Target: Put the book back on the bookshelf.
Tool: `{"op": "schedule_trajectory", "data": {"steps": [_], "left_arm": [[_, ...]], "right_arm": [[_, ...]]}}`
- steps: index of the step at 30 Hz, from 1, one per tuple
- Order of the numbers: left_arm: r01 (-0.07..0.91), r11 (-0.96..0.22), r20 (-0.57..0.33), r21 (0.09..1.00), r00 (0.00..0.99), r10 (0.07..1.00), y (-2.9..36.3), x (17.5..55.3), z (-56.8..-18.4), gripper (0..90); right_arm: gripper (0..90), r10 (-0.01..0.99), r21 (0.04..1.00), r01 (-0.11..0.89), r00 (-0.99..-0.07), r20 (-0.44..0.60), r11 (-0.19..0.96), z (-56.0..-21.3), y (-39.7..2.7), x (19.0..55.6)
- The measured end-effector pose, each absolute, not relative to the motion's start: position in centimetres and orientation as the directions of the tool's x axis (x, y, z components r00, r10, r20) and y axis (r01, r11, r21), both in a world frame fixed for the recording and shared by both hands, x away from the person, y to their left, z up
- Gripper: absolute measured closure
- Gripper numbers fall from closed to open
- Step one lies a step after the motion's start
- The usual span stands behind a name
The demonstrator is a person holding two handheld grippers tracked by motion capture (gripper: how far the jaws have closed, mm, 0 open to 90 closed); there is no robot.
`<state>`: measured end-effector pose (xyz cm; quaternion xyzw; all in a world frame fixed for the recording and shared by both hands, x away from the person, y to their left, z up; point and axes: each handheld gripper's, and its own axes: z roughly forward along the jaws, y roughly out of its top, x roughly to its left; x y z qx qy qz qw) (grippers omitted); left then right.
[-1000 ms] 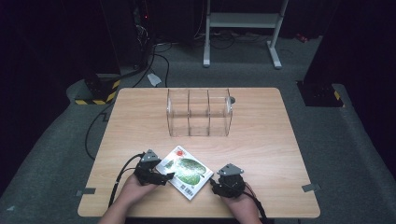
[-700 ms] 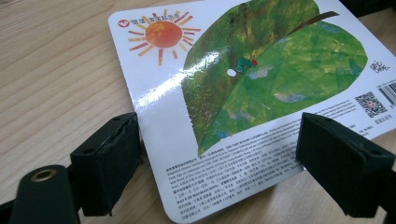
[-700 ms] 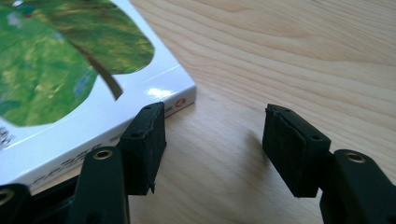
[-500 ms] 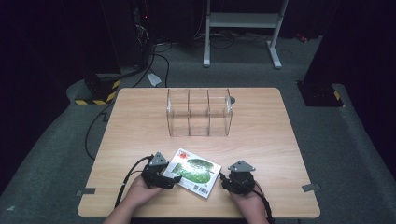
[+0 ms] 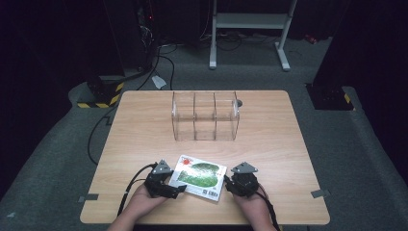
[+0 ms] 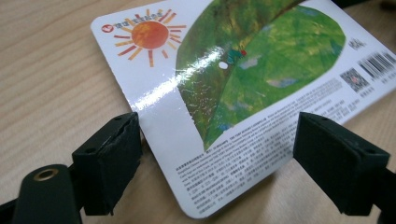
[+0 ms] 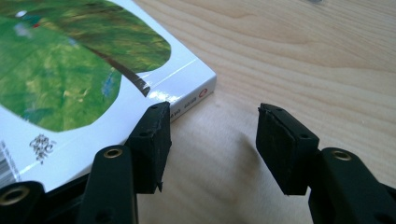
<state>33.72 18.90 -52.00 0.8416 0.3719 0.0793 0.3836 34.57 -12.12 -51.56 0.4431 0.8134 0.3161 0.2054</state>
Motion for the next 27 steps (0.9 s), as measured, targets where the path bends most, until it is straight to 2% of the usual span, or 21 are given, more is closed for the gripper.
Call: {"op": "schedule_trajectory", "data": {"steps": [4, 7, 9, 14, 18, 23, 25, 27], "left_arm": [[0.565, -0.42, -0.14, 0.71, 0.698, 0.702, 19.0, 32.7, -52.1, 15.5], [0.566, -0.416, -0.142, 0.712, 0.696, 0.704, 19.1, 32.2, -52.2, 13.8], [0.573, -0.407, -0.15, 0.712, 0.69, 0.708, 19.2, 32.1, -52.2, 13.8], [0.604, -0.357, -0.176, 0.713, 0.647, 0.742, 20.1, 32.3, -52.2, 14.0], [0.593, -0.33, -0.186, 0.734, 0.643, 0.743, 20.5, 32.5, -51.9, 15.8], [0.569, -0.304, -0.18, 0.764, 0.64, 0.747, 20.4, 32.6, -51.5, 24.2], [0.555, -0.315, -0.17, 0.77, 0.654, 0.737, 20.3, 32.7, -51.6, 31.7], [0.564, -0.324, -0.169, 0.76, 0.652, 0.74, 20.0, 33.0, -51.9, 32.5]], "right_arm": [[47.7, 0.852, 0.696, 0.589, -0.519, -0.063, 0.411, -51.8, -11.6, 35.9], [45.0, 0.855, 0.69, 0.607, -0.518, -0.031, 0.393, -51.8, -11.7, 36.8], [43.7, 0.854, 0.684, 0.604, -0.518, -0.054, 0.409, -51.7, -11.6, 37.1], [44.1, 0.856, 0.715, 0.585, -0.516, -0.037, 0.383, -50.8, -12.0, 36.1], [44.4, 0.846, 0.741, 0.562, -0.532, -0.017, 0.368, -50.3, -12.4, 34.8], [44.0, 0.835, 0.751, 0.568, -0.548, 0.04, 0.337, -50.0, -12.9, 33.7], [43.9, 0.827, 0.75, 0.563, -0.56, 0.037, 0.348, -50.0, -12.8, 33.4], [42.6, 0.816, 0.753, 0.553, -0.576, 0.035, 0.358, -50.0, -12.6, 33.1]]}}
